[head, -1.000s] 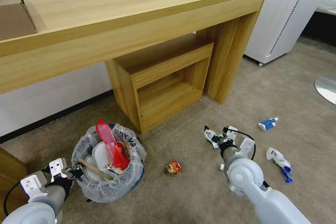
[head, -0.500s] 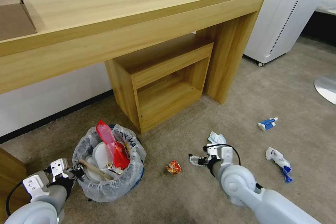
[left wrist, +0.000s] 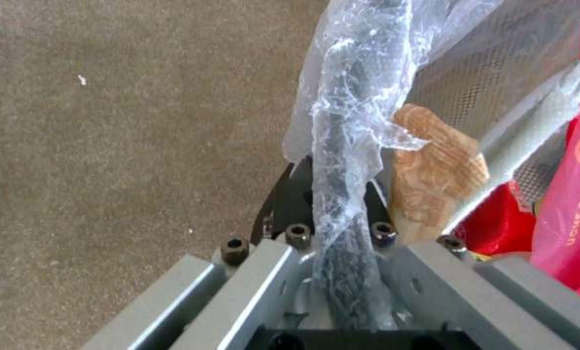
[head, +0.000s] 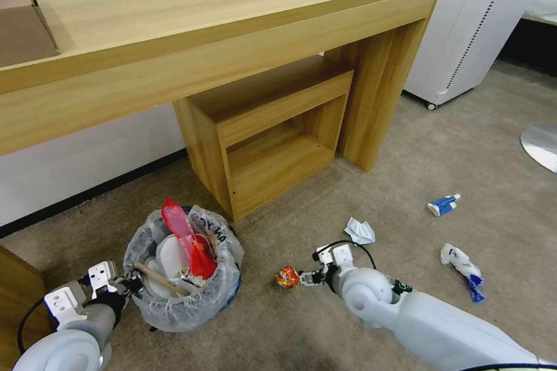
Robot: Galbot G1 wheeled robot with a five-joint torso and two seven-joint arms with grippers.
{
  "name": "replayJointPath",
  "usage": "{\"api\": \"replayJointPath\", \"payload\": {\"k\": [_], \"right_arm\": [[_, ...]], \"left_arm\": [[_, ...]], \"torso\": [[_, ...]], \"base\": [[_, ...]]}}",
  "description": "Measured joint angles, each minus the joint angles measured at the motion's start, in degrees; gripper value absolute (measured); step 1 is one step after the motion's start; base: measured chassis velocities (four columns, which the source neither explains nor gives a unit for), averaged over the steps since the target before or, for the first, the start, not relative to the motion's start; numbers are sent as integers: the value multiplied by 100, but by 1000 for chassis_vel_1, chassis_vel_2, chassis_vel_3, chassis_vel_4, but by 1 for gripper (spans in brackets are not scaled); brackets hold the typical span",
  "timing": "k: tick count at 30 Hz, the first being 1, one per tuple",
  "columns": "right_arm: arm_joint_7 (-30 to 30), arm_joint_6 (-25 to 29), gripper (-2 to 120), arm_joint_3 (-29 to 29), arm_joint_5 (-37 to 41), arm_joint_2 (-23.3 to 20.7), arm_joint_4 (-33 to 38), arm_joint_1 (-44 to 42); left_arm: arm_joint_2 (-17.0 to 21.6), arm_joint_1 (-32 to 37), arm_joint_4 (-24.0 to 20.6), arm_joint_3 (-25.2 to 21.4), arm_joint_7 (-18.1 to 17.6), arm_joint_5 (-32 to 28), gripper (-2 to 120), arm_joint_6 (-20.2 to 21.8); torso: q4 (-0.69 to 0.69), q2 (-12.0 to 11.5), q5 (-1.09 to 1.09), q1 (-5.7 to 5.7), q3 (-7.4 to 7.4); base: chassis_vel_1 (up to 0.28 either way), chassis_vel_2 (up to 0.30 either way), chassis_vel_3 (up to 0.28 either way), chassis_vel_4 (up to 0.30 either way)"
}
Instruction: Pick up the trash bin and place the garbage on the floor into it.
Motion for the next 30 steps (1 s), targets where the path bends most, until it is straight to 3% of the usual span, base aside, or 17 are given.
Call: {"api": "replayJointPath", "payload": {"k": [2,5,7,11,30], "right_arm": [[-83,55,99,-491,-66,69,-233,278],[-158,85,98,-768,-114,133,-396,441],[-376,261,96,-1409,-363,385,-895,752],[-566,450,96,-1696,-656,647,-1325,843],[-724,693,96,-1982,-957,1119,-1948,1078]], "left_arm": [[-7,-22,21,-12,7,-3,1,-6],[-23,-43,44,-15,11,-7,1,-11],[-99,-79,105,6,46,13,1,-31],[-129,-88,163,5,82,27,1,-55],[-231,-86,318,14,208,145,1,-165]], "torso": [[1,0,1,0,0],[0,0,1,0,0],[1,0,0,0,0],[0,0,0,0,0],[0,0,0,0,-1]], "base": [[0,0,0,0],[0,0,0,0],[0,0,0,0],[0,0,0,0],[0,0,0,0]]}}
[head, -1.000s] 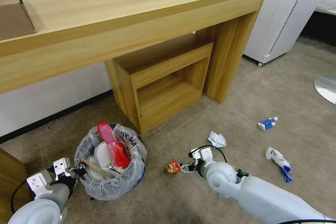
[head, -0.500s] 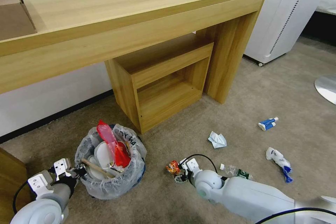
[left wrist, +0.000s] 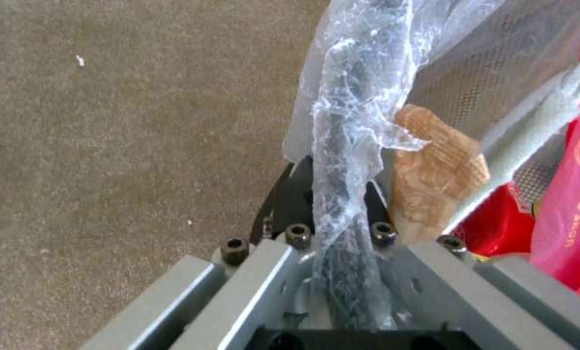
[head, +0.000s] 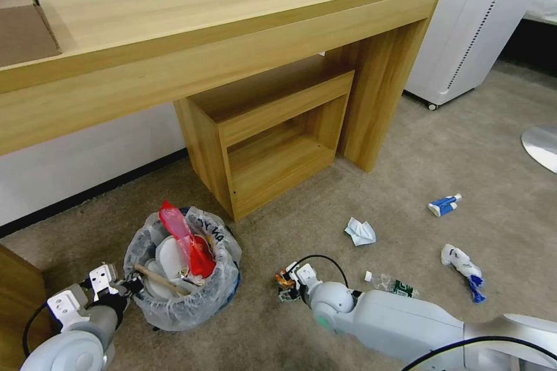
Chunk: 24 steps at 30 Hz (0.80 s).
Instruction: Pick up the trash bin and place the garbage on the floor into it.
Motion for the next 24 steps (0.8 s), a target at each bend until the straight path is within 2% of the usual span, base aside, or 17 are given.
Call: {"api": "replayJointPath", "payload": {"k": [14,19,21,23,24], "right_arm": [[-208,389,93,-183,-227,425,-458,-46],[-210,462,85,-243,-291,567,-600,-64],[-209,491,74,-243,-307,578,-629,-69],[-208,499,72,-240,-311,577,-635,-72],[-209,522,64,-226,-324,568,-644,-86]], "left_arm": [[-29,0,2,21,12,34,1,-12],[-16,2,36,2,19,36,1,-23],[-2,-2,60,-7,23,34,1,-38],[-2,-5,65,-7,24,34,1,-41],[-2,-10,83,-6,26,36,1,-45]], "torso": [[0,0,-1,0,0],[0,0,0,0,0],[0,0,0,0,0],[0,0,0,0,0],[0,0,0,0,0]], "base": [[0,0,0,0],[0,0,0,0],[0,0,0,0],[0,0,0,0],[0,0,0,0]]}}
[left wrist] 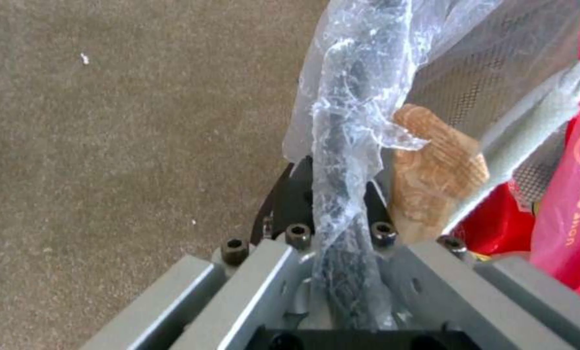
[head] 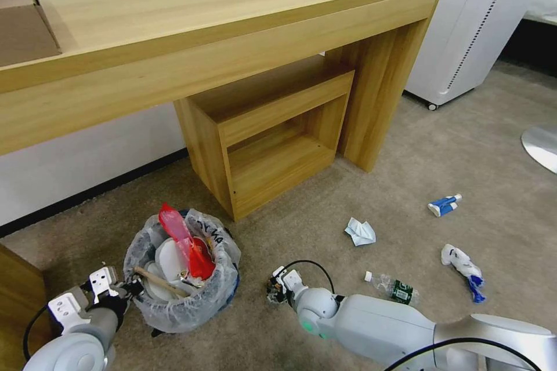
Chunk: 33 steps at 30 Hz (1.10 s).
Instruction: Pick up the trash bin and place the garbage on the floor into it.
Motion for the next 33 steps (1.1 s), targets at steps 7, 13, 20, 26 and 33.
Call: {"api": "replayJointPath", "payload": {"k": [7,13,20,26,33], "right_arm": [[-3,101,47,123,-72,-110,-3,-85],[-24,204,53,249,-152,-294,211,-97],[-225,406,67,269,-500,-292,266,93],[-410,519,75,94,-707,-182,115,290],[-595,646,75,-74,-853,-33,-125,510]], "left_arm": [[16,-21,20,21,6,13,1,-14],[18,-27,20,38,6,19,1,-14],[-2,-46,12,73,5,38,1,-14],[-1,-34,-26,57,1,37,1,-15],[-27,16,-32,16,5,46,1,-62]], "torso": [[-1,0,0,0,0],[-1,0,1,0,0],[0,0,0,0,0],[0,0,0,0,0],[0,0,0,0,0]], "base": [[0,0,0,0],[0,0,0,0],[0,0,0,0],[0,0,0,0],[0,0,0,0]]}}
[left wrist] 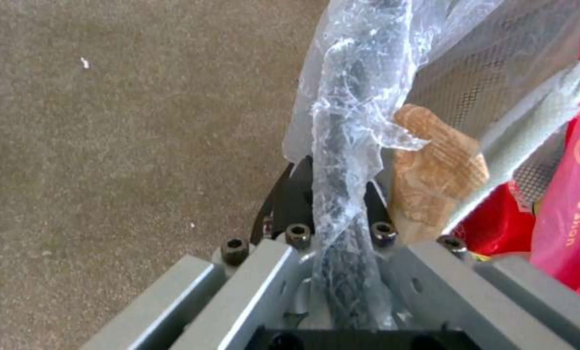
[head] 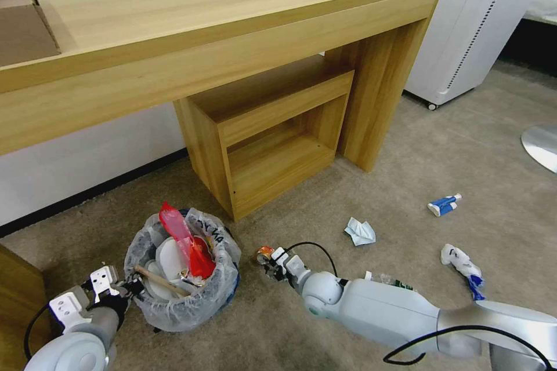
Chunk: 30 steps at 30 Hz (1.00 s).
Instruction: Pick up the trash bin and place the garbage on the floor into it.
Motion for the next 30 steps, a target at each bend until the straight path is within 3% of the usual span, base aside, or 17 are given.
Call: {"api": "replayJointPath", "payload": {"k": [20,30], "right_arm": [[-403,168,74,-223,172,572,-939,258],[-451,225,65,-256,201,746,-1186,181]], "left_arm": [[9,12,-20,-23,19,38,1,-44],[31,-19,69,-30,18,36,1,-75]], "torso": [[0,0,-1,0,0],[-1,0,0,0,0]], "base": [[0,0,0,0],[0,0,0,0]]}}
